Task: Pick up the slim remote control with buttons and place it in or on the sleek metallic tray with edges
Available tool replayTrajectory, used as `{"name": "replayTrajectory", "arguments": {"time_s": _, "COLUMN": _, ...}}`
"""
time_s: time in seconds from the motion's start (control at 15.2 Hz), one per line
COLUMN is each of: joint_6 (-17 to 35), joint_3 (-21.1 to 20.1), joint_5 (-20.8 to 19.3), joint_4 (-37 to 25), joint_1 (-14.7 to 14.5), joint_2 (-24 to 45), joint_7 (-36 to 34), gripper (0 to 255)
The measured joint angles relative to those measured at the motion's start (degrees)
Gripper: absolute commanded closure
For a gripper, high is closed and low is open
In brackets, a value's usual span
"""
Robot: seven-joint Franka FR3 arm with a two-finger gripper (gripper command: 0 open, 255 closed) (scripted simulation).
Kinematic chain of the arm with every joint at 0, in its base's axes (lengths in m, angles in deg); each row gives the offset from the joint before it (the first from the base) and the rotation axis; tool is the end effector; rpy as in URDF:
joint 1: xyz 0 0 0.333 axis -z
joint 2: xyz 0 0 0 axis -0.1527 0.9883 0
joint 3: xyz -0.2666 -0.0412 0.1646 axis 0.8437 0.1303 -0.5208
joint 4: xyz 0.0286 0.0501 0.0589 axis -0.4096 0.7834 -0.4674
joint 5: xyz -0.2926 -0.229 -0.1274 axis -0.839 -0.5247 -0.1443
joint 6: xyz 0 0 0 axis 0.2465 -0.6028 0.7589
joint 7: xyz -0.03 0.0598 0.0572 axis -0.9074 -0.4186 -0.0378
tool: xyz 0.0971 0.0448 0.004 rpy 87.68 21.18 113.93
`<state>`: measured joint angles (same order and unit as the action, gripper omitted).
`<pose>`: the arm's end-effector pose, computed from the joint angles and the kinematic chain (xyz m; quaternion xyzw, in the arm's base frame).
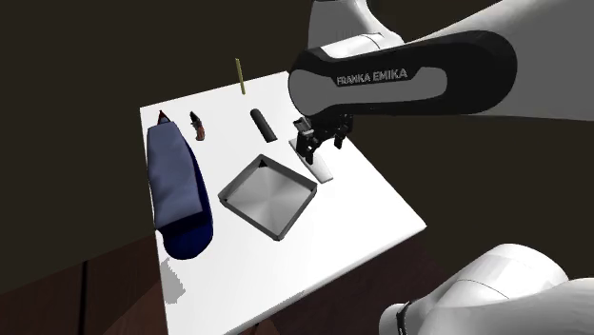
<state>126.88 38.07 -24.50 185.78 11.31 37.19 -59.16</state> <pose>0.4190 -0.0575 0.4344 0.9995 -0.0278 -0.0135 0.0034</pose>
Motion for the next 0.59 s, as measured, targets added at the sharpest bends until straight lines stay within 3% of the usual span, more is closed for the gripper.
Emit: {"name": "replayTrajectory", "arguments": {"time_s": 0.59, "joint_6": 13.7, "joint_3": 2.5, "joint_5": 2.8, "joint_4": -7.6, "joint_1": 1.4, "joint_2": 19.8, "joint_7": -0.8, "gripper": 0}}
